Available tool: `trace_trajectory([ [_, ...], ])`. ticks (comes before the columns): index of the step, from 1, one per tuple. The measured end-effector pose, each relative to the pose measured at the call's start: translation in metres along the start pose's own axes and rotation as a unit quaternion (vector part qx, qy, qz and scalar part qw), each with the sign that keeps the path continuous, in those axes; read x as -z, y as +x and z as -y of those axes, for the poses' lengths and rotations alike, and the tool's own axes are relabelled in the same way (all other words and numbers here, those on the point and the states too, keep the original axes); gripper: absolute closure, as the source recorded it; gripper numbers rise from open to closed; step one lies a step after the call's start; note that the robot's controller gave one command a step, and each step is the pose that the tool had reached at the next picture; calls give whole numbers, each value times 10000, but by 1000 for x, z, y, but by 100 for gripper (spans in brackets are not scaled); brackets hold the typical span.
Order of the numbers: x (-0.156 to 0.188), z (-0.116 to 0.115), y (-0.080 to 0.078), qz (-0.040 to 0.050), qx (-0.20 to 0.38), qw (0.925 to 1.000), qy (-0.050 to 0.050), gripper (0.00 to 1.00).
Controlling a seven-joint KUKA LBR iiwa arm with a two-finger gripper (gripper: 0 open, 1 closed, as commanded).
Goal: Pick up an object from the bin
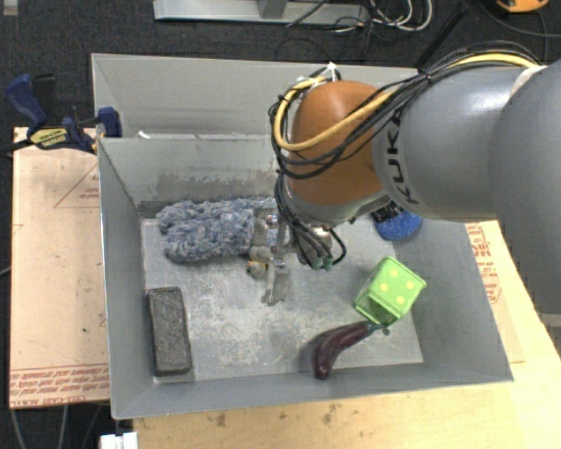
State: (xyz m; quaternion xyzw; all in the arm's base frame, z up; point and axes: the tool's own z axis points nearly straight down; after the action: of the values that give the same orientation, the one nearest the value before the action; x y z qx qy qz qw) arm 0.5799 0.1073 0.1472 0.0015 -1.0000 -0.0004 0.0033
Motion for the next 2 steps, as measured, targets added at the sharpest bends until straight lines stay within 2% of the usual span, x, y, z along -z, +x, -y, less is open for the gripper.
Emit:
trace_trajectory([
  [1,5,0,-1,34,-10,10000,-4,0],
  [2,-37,-26,-41,92,6,10000,-11,0],
])
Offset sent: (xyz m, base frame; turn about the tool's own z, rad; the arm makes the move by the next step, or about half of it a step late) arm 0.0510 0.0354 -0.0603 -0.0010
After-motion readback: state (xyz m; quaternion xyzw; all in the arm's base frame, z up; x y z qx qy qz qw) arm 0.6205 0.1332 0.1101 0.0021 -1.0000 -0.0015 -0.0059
